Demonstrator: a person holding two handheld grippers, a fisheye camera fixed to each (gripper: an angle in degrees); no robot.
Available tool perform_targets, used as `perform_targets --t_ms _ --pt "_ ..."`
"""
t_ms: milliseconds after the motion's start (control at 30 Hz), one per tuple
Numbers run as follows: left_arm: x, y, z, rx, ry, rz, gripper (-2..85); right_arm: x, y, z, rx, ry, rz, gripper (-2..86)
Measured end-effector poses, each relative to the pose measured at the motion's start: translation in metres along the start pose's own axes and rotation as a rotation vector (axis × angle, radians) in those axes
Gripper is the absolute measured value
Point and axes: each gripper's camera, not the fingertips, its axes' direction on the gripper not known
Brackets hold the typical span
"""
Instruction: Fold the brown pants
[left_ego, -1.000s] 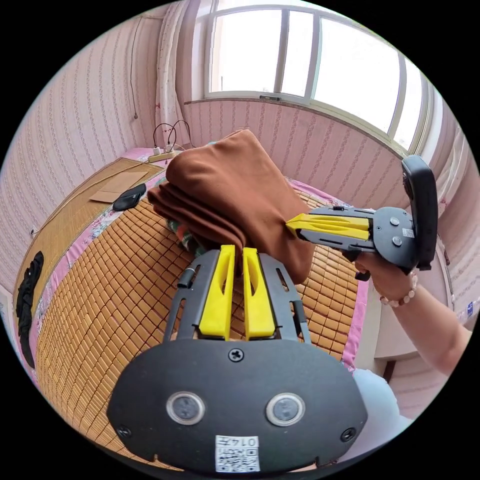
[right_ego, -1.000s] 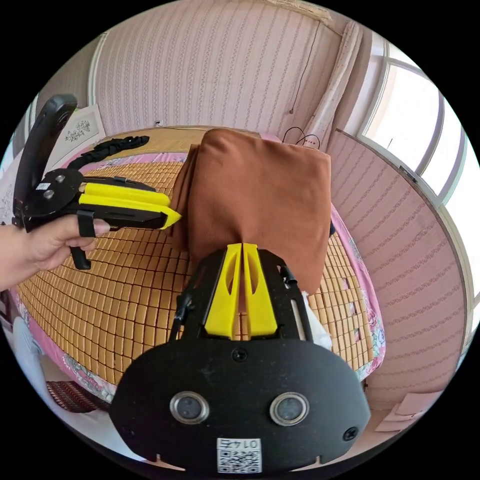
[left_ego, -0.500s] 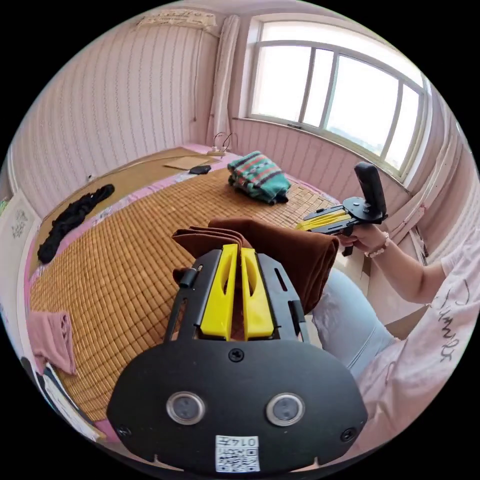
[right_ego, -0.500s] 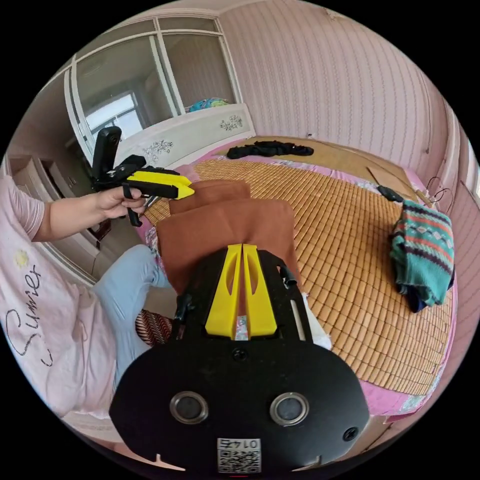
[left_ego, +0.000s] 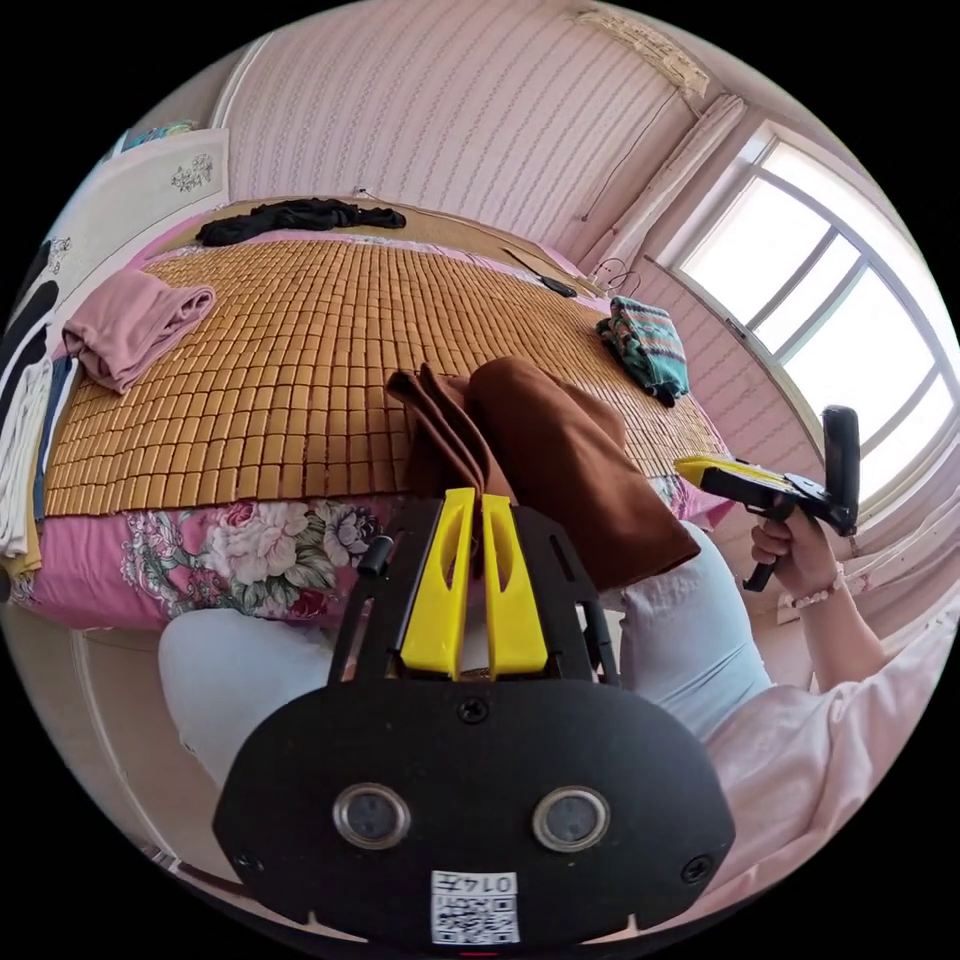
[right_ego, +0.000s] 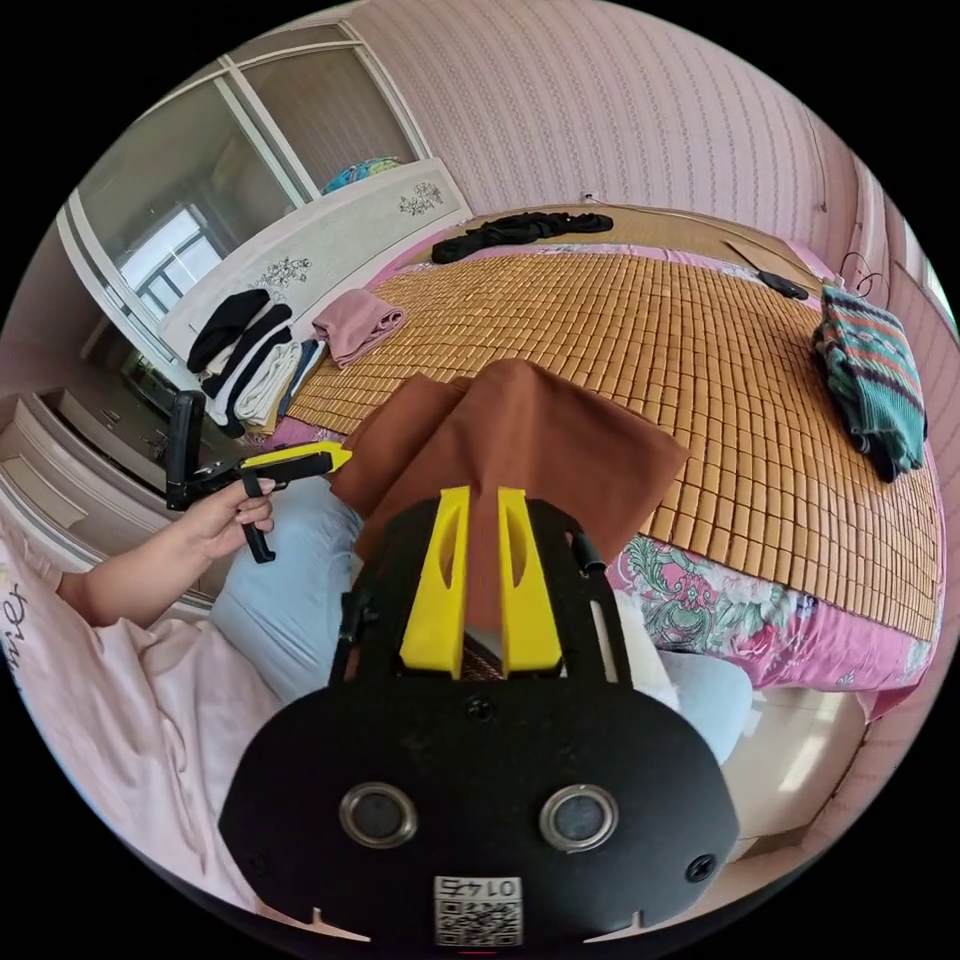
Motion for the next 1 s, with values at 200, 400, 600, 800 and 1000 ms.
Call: perform_targets --t_ms 200,400,600,800,1000 --pt "-0.016 0.021 -0.011 0.043 0.072 -0.049 -1.0 -0.071 -0.003 0.030 -0.050 0.106 -0.124 20.1" --pt "0.034 0.032 -0.003 -0.018 0.049 0.223 -1.0 -0.108 -0.012 0.033 0.031 0.044 -0.130 20.3" --pt "0.044 0.045 0.005 -0.005 0.071 0.269 -0.9 -0.122 -0.032 0.083 -0.112 0.153 -0.167 18.6" --pt "0.018 0.047 -0.024 -0.049 0.064 0.207 -0.8 -0.113 -0.012 0.137 -0.245 0.374 -0.215 14.0" --pt "-0.039 0.025 -0.051 -0.007 -0.143 0.093 2.6 -0.092 0.019 0.137 -0.192 0.260 -0.150 8.3"
